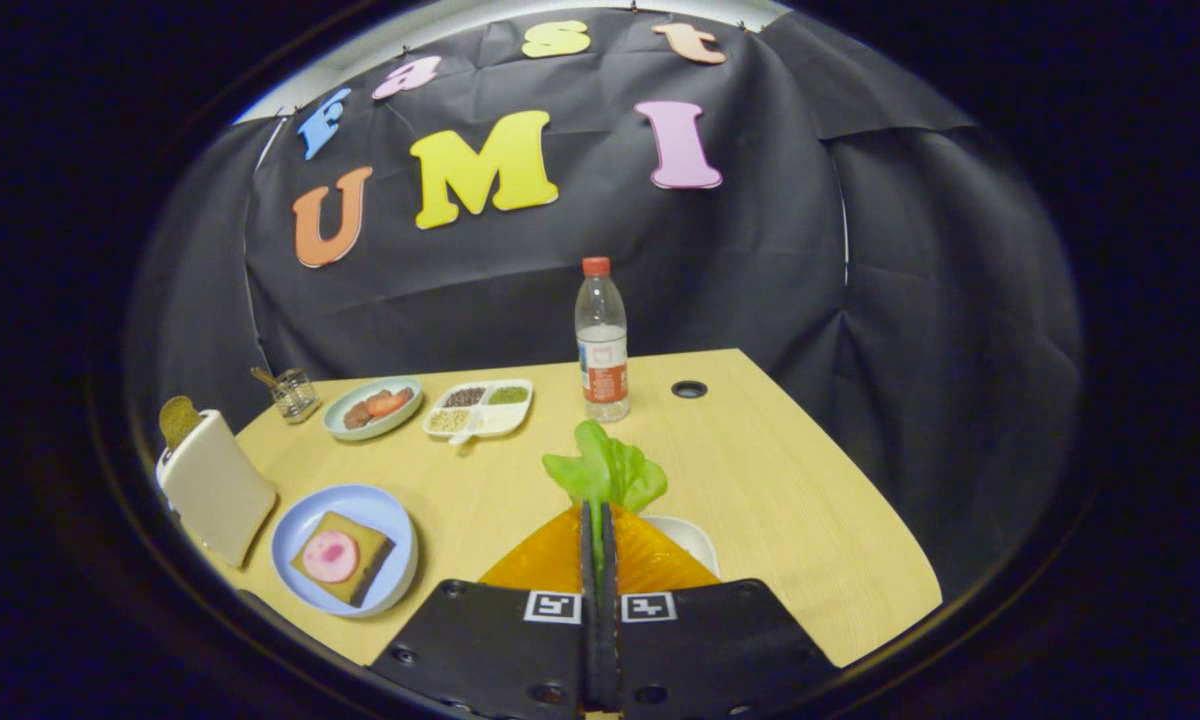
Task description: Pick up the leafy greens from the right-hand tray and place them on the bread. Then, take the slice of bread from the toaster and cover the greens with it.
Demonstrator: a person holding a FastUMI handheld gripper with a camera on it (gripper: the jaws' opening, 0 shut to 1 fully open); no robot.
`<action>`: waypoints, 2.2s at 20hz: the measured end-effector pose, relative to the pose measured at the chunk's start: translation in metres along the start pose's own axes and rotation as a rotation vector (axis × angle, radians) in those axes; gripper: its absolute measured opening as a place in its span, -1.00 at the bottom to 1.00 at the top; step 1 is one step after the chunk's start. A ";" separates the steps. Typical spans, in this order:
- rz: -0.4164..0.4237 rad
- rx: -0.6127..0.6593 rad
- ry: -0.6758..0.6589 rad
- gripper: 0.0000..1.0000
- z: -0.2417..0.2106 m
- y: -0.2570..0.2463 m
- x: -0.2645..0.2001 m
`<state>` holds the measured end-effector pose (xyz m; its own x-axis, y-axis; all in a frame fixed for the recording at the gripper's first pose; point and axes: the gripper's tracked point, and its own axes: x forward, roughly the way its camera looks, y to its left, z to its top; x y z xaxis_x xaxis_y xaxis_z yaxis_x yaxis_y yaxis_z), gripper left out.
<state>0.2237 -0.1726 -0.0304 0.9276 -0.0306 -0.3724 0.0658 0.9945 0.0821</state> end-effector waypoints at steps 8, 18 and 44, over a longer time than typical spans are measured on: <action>0.145 -0.041 0.015 -1.00 -0.004 0.098 -0.031; 0.126 -0.326 0.083 -1.00 -0.045 0.177 -0.019; 0.210 -0.190 0.082 -0.16 -0.079 0.271 -0.001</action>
<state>0.2113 0.1052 -0.0805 0.8800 0.1787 -0.4400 -0.2018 0.9794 -0.0059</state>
